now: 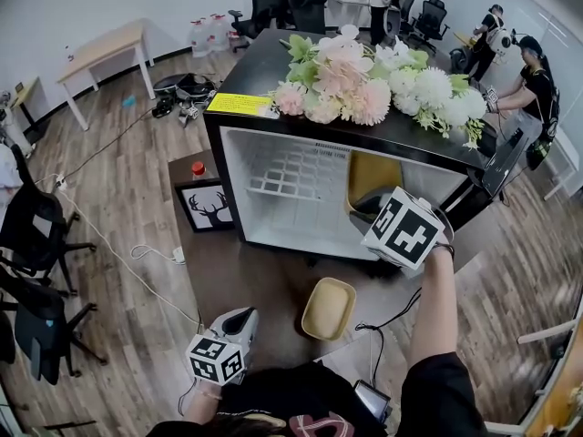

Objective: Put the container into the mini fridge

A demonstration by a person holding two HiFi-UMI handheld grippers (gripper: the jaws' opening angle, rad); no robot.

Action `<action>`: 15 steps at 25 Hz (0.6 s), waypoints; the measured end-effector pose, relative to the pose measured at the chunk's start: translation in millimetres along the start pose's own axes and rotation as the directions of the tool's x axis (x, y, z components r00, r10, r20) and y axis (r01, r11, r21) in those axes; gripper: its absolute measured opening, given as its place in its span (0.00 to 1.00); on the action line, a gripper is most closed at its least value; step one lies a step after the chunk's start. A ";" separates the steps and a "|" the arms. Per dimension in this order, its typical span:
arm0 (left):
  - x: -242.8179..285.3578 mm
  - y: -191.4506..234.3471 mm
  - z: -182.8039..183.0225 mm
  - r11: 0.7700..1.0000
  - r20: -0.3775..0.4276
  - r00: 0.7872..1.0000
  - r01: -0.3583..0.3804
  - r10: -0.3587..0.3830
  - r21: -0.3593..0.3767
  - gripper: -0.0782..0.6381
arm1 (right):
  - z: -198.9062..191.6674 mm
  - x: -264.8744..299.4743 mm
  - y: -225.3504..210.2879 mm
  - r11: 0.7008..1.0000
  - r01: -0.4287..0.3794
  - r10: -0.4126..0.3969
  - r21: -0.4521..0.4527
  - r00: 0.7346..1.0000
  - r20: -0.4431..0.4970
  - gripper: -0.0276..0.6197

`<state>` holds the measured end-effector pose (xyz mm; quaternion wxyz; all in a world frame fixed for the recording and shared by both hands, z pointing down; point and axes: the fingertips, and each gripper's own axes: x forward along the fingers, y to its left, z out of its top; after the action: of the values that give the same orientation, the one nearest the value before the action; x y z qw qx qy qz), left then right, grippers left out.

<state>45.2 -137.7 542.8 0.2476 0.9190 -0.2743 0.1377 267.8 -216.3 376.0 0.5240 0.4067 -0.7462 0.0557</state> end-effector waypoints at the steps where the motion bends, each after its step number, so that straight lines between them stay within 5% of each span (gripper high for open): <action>1: -0.6 1.5 0.3 1.000 0.000 1.000 -0.005 0.005 -0.001 0.12 | -0.9 1.3 -2.6 1.000 -0.001 0.001 -0.001 1.000 -0.004 0.08; 15: -10.9 22.2 9.2 0.995 0.041 0.995 -0.095 0.096 -0.018 0.12 | -3.6 10.5 -29.5 1.000 -0.017 0.017 0.016 1.000 -0.011 0.09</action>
<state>24.7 -154.0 539.2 0.2423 0.9054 -0.3243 0.1277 288.8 -239.8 376.2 0.5246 0.4042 -0.7462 0.0683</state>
